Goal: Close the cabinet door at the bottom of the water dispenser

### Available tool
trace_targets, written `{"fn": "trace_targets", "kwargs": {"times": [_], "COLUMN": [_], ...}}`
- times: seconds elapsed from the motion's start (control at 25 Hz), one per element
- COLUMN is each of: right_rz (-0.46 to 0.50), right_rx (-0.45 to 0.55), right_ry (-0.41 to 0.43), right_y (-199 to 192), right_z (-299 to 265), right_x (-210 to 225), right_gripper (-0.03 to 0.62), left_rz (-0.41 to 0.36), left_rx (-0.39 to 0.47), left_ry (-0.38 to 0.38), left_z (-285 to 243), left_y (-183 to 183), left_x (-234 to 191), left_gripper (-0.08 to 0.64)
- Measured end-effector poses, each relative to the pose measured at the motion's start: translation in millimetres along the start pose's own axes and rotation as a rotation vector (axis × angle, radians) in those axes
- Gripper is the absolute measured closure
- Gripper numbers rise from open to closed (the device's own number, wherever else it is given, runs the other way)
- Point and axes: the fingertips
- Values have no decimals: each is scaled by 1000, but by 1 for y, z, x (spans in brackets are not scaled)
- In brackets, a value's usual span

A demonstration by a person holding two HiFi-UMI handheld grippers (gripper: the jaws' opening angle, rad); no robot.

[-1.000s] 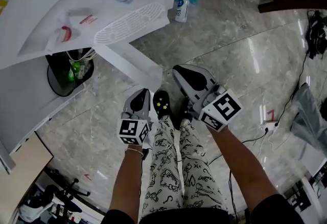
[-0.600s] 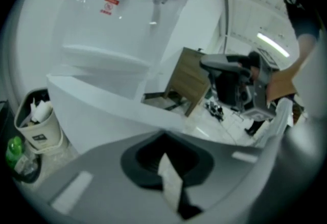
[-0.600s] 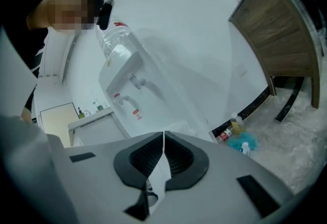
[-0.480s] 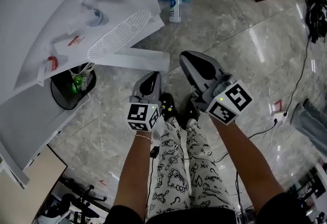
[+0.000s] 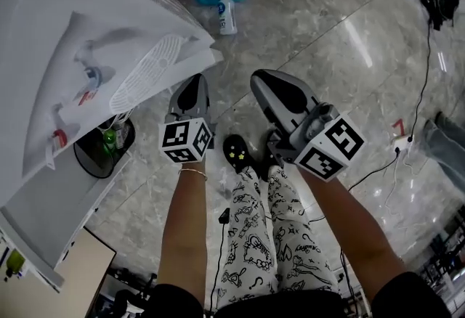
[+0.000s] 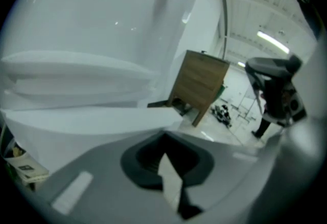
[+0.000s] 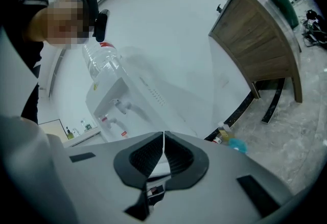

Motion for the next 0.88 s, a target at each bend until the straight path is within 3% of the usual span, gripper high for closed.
{"fn": "trace_targets", "kwargs": {"times": [0.12, 0.28, 0.4, 0.64, 0.88], "right_rz": [-22, -121, -120, -84, -16], "right_rx": [12, 76, 104, 105, 90], "right_ry": [-4, -32, -26, -27, 0], "right_y": [4, 17, 30, 39, 44], "right_z": [1, 8, 11, 14, 23], "right_x": [3, 10, 9, 12, -2], "right_gripper": [575, 575, 575, 575, 575], "left_rz": [-19, -73, -101, -20, 11], "left_rx": [-2, -36, -42, -3, 29], "left_ry": [13, 2, 8, 77, 68], "left_z": [-13, -24, -32, -30, -1], "left_y": [12, 20, 27, 36, 38], "left_x": [-9, -16, -23, -37, -15], "left_gripper": [563, 563, 563, 563, 563]}}
Point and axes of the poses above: the fingertips, and each gripper's own axes: z backward along the fingers, x to its right, y out of its top
